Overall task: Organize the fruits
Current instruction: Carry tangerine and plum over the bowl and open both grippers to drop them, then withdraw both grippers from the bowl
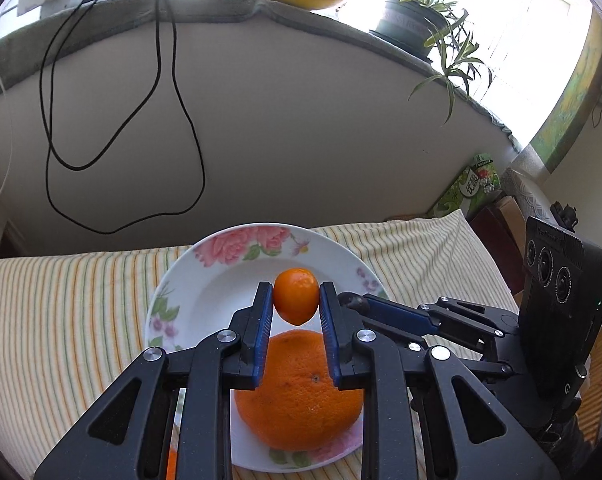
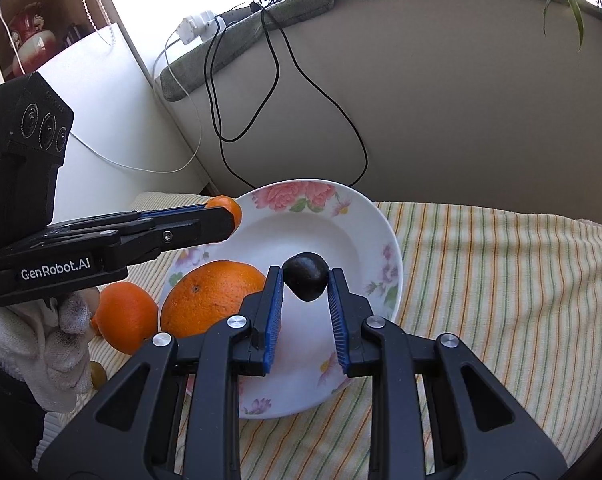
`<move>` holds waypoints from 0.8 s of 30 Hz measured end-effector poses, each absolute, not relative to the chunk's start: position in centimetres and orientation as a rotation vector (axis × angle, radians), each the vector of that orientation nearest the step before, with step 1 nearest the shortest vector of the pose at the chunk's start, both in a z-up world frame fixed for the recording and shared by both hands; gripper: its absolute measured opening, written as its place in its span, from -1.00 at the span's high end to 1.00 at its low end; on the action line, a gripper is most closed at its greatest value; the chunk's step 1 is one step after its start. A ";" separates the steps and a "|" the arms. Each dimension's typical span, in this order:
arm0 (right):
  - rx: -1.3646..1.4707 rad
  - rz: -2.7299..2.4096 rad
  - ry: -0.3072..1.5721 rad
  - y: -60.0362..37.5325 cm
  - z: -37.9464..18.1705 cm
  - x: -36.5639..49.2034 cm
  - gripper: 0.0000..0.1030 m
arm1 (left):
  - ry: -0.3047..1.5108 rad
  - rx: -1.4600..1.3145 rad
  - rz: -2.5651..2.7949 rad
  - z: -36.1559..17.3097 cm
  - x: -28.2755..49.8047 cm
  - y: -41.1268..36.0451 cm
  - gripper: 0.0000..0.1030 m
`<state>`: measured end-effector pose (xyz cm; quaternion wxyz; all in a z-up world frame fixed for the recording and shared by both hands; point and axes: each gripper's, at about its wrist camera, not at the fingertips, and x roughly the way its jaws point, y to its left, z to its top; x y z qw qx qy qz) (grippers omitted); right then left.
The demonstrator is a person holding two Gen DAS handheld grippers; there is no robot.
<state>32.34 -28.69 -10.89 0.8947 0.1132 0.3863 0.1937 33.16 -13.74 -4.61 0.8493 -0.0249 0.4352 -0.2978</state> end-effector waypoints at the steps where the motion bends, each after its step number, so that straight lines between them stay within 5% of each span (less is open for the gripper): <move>1: 0.234 0.399 0.801 -28.7 -10.9 32.4 0.54 | 0.917 -0.052 -0.633 -4.6 33.1 -14.0 0.58; 17: 0.225 0.382 0.796 -28.9 -10.8 31.9 0.49 | 0.923 -0.083 -0.661 -3.8 33.1 -14.3 0.33; 19: 0.227 0.373 0.790 -29.0 -10.7 31.8 0.10 | 0.917 -0.085 -0.660 -3.5 32.9 -14.1 0.33; 21: 0.229 0.363 0.777 -29.2 -10.5 31.5 -0.09 | 0.909 -0.089 -0.658 -3.1 32.6 -13.9 0.33; 24: 0.240 0.363 0.768 -29.5 -10.2 31.0 -0.12 | 0.890 -0.090 -0.654 -2.3 31.9 -13.5 0.32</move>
